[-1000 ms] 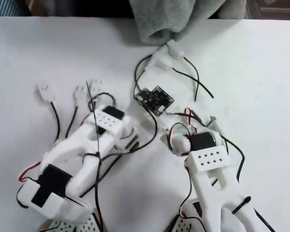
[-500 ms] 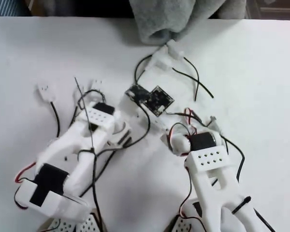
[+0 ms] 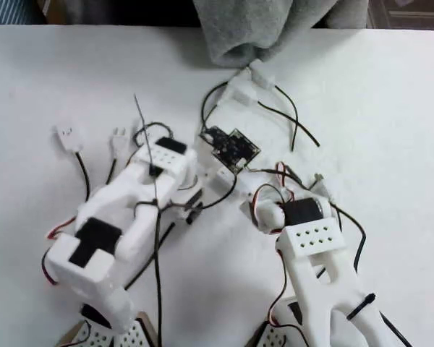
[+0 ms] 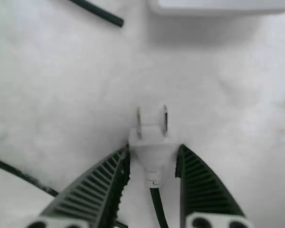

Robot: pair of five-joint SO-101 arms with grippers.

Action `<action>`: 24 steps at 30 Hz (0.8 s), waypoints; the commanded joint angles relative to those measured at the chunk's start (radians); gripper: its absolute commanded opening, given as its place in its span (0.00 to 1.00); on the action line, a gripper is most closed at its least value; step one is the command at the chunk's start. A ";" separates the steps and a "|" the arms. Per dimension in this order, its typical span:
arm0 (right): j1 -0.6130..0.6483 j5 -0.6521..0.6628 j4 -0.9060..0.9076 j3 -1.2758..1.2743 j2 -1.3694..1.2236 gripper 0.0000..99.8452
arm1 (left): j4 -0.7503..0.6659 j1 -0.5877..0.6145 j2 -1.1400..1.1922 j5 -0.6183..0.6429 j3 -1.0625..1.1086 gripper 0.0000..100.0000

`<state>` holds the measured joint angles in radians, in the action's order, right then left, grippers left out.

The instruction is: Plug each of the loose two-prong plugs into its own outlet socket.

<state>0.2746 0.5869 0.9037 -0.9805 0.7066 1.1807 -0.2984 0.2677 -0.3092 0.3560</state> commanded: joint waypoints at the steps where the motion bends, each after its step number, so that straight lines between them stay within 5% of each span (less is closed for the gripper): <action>1: 0.002 -0.006 0.004 0.005 0.024 0.28 | -0.040 0.045 -0.033 -0.003 -0.002 0.14; 12: 0.059 -0.006 0.004 -0.003 0.021 0.28 | -0.311 0.337 -0.265 -0.089 0.224 0.18; 24: 0.077 0.034 -0.002 -0.031 0.022 0.28 | -0.265 0.182 -0.246 -0.017 0.187 0.18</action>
<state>0.3437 0.6068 0.9037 -1.0050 0.7081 0.9091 -0.0821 0.0391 -0.3644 0.5769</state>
